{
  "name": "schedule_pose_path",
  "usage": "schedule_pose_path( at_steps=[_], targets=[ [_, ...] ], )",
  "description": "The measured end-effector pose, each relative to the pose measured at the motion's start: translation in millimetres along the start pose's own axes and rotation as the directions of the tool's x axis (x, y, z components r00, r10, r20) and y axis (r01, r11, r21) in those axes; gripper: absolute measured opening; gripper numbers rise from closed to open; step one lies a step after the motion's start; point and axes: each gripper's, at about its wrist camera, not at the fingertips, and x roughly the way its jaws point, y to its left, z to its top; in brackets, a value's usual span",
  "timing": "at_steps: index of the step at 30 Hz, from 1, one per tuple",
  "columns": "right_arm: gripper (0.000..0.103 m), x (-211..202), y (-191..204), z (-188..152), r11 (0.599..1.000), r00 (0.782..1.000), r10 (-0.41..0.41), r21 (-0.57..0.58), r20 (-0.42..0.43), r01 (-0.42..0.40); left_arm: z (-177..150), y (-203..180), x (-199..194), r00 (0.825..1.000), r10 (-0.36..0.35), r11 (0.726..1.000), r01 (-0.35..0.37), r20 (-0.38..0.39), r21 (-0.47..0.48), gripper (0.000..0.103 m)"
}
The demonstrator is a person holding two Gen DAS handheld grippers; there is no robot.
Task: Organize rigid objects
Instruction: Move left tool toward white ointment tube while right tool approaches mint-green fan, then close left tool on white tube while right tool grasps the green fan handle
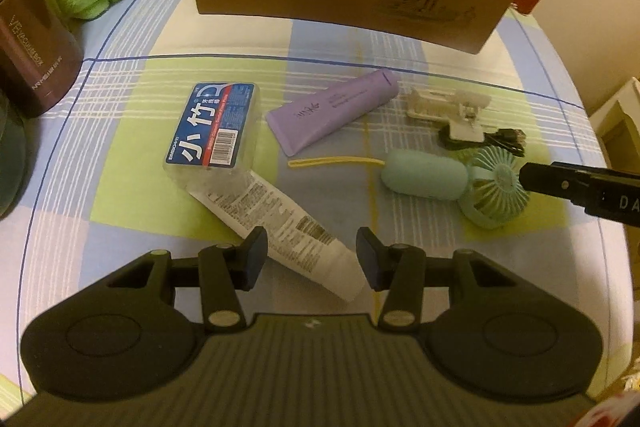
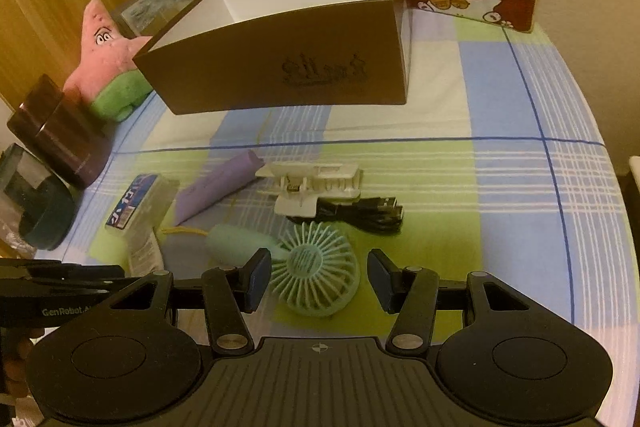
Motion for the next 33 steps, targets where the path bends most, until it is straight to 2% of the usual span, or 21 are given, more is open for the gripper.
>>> schedule_pose_path(
  at_steps=[11, 15, 19, 22, 26, 33],
  targets=[
    [0.054, 35, -1, 13, 0.998, 0.998, 0.054, -0.014, -0.019, -0.054, 0, -10, 17, 0.995, 0.101, 0.994, -0.101, 0.008, 0.031, 0.049],
    [0.054, 38, 5, 10, 0.996, 0.997, 0.063, -0.064, -0.034, -0.066, -4, -9, 16, 0.994, 0.105, 0.993, -0.106, 0.011, 0.045, 0.049],
    [0.054, 37, 15, 1, 0.988, 0.99, 0.115, -0.098, -0.081, -0.123, -11, -4, 14, 0.993, 0.116, 0.992, -0.116, 0.006, 0.048, 0.052],
    [0.054, 36, 26, -8, 0.979, 0.983, 0.141, -0.127, -0.119, -0.156, -19, 7, 13, 0.993, 0.118, 0.993, -0.117, -0.022, 0.015, 0.052],
    [0.054, 35, 42, -16, 0.966, 0.979, 0.14, -0.196, -0.145, -0.167, -28, 23, 11, 0.99, 0.135, 0.991, -0.136, -0.034, -0.013, 0.046],
    [0.054, 37, 55, -17, 0.956, 0.982, 0.115, -0.25, -0.149, -0.15, -35, 43, 3, 0.988, 0.155, 0.987, -0.155, -0.028, -0.029, 0.046]
  ],
)
